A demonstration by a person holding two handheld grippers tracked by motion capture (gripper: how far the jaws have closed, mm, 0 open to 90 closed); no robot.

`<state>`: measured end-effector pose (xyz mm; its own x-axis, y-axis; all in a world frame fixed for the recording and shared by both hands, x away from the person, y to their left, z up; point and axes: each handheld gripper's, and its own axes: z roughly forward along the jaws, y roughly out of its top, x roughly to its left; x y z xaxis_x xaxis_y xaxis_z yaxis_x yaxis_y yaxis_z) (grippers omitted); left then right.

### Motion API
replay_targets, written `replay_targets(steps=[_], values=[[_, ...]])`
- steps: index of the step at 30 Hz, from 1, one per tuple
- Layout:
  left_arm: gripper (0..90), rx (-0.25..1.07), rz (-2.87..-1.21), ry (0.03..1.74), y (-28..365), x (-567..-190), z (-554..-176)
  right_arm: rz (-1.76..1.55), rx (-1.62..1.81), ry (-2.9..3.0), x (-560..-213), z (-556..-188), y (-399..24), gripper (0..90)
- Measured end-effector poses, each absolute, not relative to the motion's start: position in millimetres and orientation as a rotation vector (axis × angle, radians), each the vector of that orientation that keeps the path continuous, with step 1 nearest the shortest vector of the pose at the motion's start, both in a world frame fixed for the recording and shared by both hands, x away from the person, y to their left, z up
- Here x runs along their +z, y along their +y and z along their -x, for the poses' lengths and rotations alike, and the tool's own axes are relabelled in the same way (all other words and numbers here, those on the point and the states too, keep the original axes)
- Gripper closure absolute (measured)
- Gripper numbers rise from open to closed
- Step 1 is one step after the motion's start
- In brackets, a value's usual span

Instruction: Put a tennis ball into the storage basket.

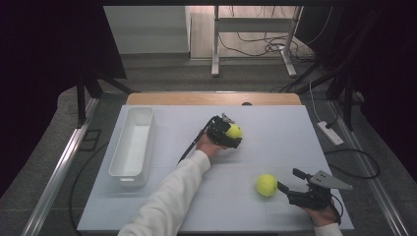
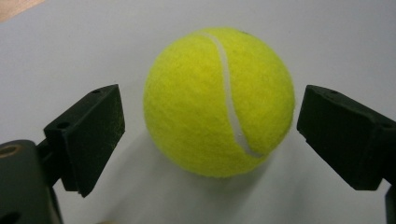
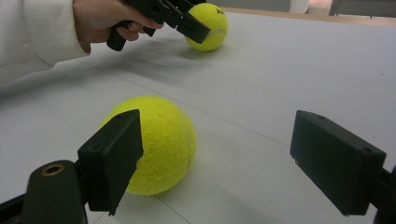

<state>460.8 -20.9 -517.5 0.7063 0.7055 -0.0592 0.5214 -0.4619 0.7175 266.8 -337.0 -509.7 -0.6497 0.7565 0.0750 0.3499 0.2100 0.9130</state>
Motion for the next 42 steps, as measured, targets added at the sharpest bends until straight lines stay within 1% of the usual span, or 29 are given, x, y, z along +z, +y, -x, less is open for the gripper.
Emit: replay_targets(steps=[3, 7, 11, 16, 21, 42], values=[[9.7, 0.318, -2.172, 0.932, -21.3, -517.3, -461.1, -1.029, 1.424, 2.102, -509.7, -266.8, -337.1, 16.7], [14.7, 0.314, -2.178, 0.94, -21.4, -517.7, -461.2, -1.034, 1.422, 2.1, -509.8, -267.0, -337.2, 16.7], [25.1, 0.29, -2.172, 0.934, -20.8, -518.1, -461.7, -1.037, 1.428, 2.094, -509.9, -267.0, -337.3, 16.7], [26.2, 0.273, -2.166, 0.944, -19.4, -518.0, -462.2, -1.037, 1.423, 2.096, -509.8, -267.0, -337.6, 16.7], [26.6, 0.293, -2.174, 0.925, -20.2, -517.9, -460.7, -1.039, 1.423, 2.096, -509.7, -267.0, -338.0, 16.7], [26.8, 0.264, -2.154, 0.902, -11.8, -508.1, -453.9, -1.044, 1.42, 2.092, -509.7, -267.6, -338.5, 16.9]])
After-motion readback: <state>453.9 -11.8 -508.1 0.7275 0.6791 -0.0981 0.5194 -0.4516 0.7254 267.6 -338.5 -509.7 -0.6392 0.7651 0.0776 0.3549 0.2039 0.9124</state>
